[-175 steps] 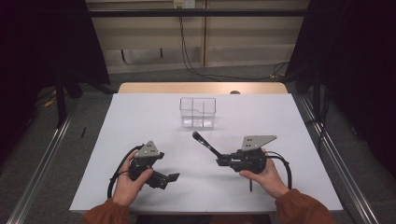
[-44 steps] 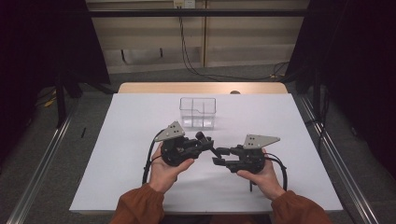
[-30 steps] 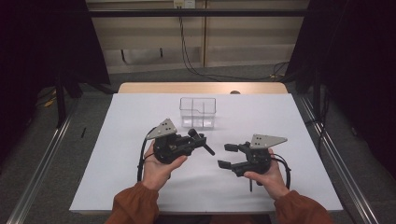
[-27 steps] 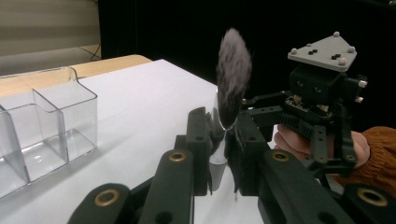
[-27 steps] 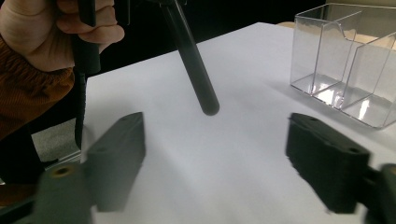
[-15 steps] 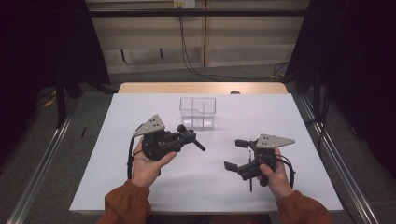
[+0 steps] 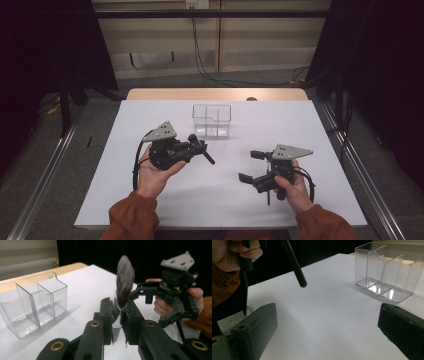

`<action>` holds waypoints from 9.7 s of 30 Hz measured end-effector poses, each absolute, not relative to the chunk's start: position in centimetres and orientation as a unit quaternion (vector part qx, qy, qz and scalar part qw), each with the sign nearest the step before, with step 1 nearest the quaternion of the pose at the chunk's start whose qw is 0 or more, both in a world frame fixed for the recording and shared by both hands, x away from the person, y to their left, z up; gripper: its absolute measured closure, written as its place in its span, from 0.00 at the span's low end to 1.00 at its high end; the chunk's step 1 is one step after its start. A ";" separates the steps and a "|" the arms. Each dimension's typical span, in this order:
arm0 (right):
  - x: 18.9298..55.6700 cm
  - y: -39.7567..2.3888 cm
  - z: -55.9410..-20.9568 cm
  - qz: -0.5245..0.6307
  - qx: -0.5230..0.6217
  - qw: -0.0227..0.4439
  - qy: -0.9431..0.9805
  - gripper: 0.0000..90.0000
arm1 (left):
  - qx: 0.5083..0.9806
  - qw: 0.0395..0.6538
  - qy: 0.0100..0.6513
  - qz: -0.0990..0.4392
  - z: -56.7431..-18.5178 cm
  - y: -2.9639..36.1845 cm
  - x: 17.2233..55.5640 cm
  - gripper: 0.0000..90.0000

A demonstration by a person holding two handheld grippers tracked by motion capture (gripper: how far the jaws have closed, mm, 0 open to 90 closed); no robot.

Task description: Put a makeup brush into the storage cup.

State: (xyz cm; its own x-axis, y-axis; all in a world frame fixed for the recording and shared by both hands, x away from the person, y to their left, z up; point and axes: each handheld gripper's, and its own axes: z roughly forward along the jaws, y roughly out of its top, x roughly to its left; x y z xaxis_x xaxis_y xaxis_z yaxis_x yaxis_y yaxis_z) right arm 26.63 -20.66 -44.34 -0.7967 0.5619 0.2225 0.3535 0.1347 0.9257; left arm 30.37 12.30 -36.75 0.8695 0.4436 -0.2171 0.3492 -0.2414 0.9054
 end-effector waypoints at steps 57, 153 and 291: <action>26.9 -16.2 -43.7 0.563 0.264 0.071 0.780 0.02 | 0.873 0.442 0.208 -0.007 -37.0 8.7 30.7 0.88; 27.6 -15.3 -43.4 0.570 0.244 0.084 0.780 0.89 | 0.816 0.496 0.280 0.099 -39.1 11.8 30.2 0.02; 43.4 -15.5 -40.2 0.541 0.385 0.212 0.717 0.89 | 0.728 0.565 0.332 0.202 -43.7 24.3 25.6 0.02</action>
State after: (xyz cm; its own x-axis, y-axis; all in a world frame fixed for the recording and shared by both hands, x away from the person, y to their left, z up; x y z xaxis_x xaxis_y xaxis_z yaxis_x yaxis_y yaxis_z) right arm 43.40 -15.50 -40.24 -0.6135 0.7816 0.1128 0.3222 0.1173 0.9394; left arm 25.55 24.34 -43.74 0.6982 0.7114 -0.0800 0.2545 -0.1423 0.9565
